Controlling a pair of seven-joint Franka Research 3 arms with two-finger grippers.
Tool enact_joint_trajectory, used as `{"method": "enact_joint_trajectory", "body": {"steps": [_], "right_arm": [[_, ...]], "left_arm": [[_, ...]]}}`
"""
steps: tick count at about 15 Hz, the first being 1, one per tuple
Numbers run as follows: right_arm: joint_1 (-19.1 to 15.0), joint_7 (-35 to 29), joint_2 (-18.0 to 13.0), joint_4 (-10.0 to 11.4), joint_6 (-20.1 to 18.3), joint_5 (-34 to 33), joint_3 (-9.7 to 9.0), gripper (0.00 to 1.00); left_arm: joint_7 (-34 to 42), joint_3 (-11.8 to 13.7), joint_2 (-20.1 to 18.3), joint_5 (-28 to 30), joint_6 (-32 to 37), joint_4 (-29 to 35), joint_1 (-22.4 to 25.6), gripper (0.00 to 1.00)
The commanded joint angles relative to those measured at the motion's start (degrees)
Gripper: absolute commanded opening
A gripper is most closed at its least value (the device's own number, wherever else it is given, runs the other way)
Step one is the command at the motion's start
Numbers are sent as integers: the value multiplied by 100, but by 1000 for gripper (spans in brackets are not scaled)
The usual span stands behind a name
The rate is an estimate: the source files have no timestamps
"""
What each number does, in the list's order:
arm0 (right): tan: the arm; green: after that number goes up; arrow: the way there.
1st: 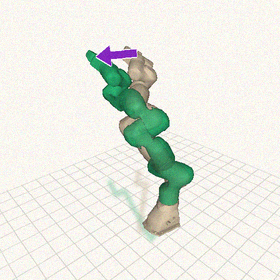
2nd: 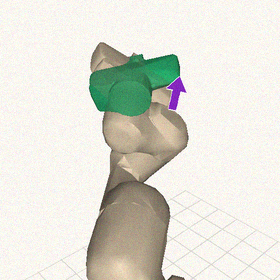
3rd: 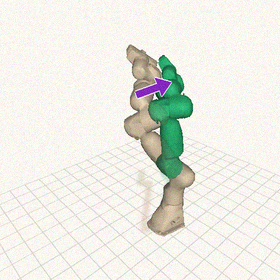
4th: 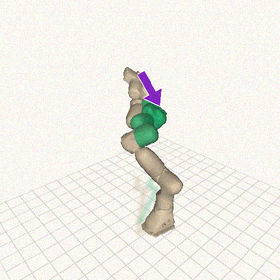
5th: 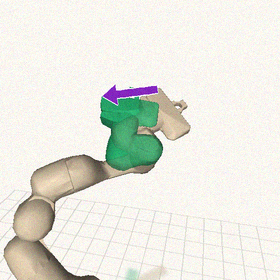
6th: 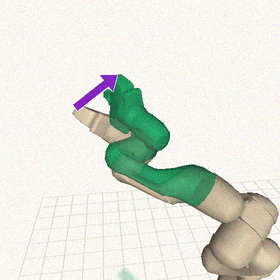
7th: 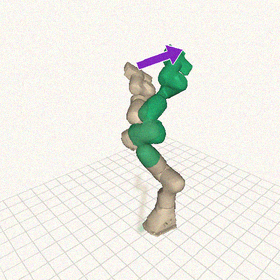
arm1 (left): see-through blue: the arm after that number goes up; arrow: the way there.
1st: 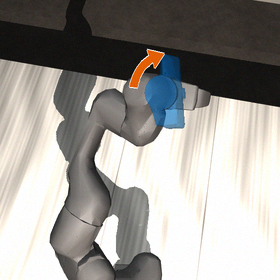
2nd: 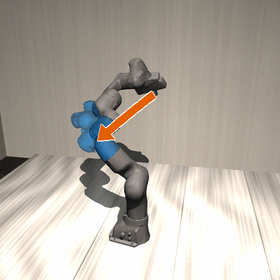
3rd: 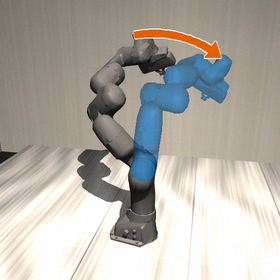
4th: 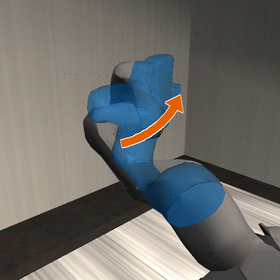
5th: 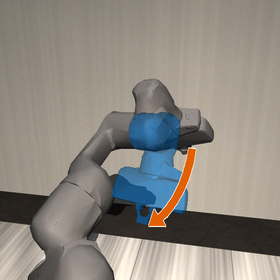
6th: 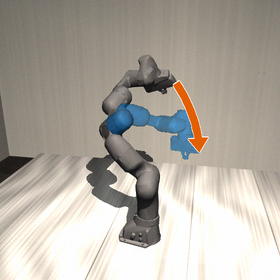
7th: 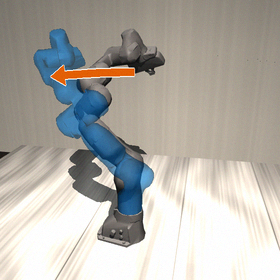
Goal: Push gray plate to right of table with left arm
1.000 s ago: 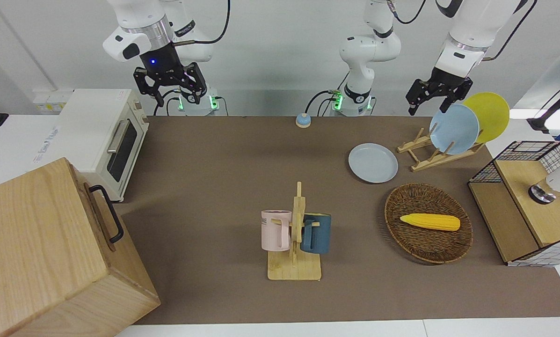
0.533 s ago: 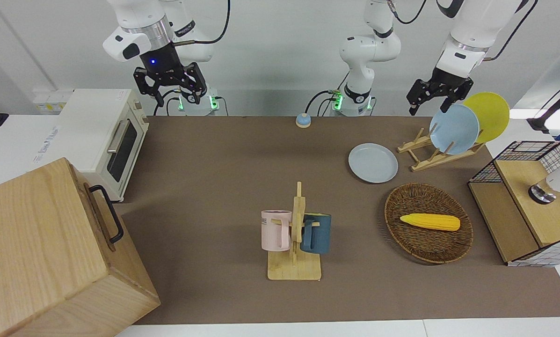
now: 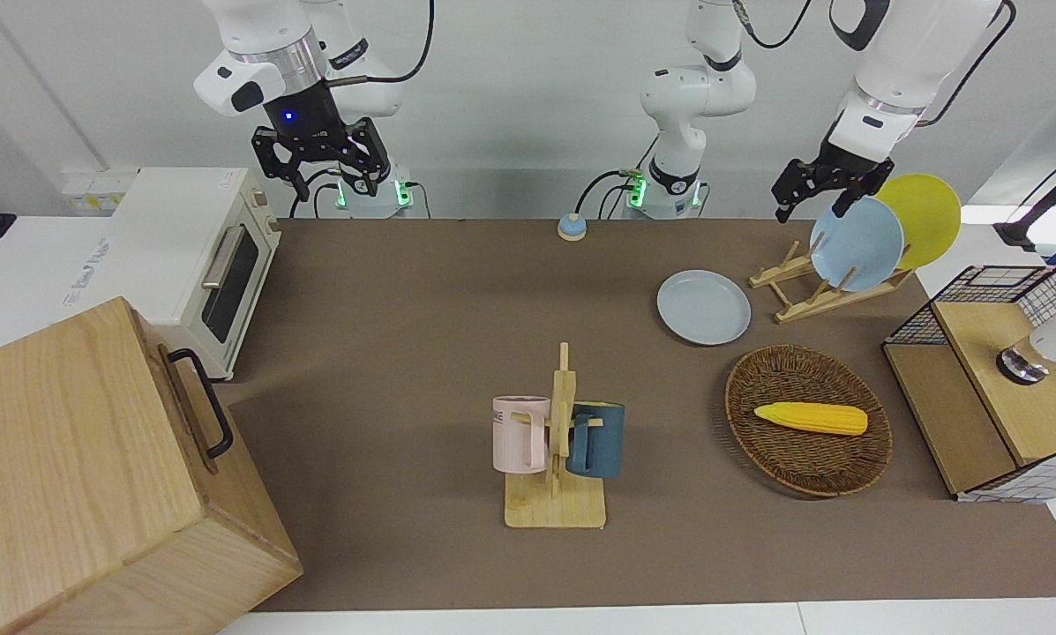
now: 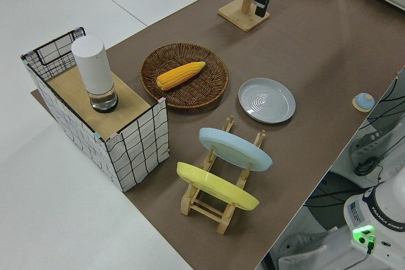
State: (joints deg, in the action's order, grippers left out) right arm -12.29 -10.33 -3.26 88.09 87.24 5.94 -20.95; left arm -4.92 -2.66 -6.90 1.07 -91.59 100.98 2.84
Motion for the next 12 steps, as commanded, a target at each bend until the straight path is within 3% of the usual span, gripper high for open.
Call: {"method": "enact_joint_trajectory", "body": {"steps": [1, 5, 12], "right_arm": [[-37, -12, 36, -81, -31, 92, -23, 996], [-37, -12, 36, -81, -31, 92, -23, 996], [-37, -12, 36, -81, -31, 92, -23, 996]], "left_arm": [[263, 72, -58, 78, -271, 387, 76, 993], [272, 274, -49, 165, -868, 1001, 58, 993], [465, 283, -40, 175, -1405, 1775, 67, 993]]}}
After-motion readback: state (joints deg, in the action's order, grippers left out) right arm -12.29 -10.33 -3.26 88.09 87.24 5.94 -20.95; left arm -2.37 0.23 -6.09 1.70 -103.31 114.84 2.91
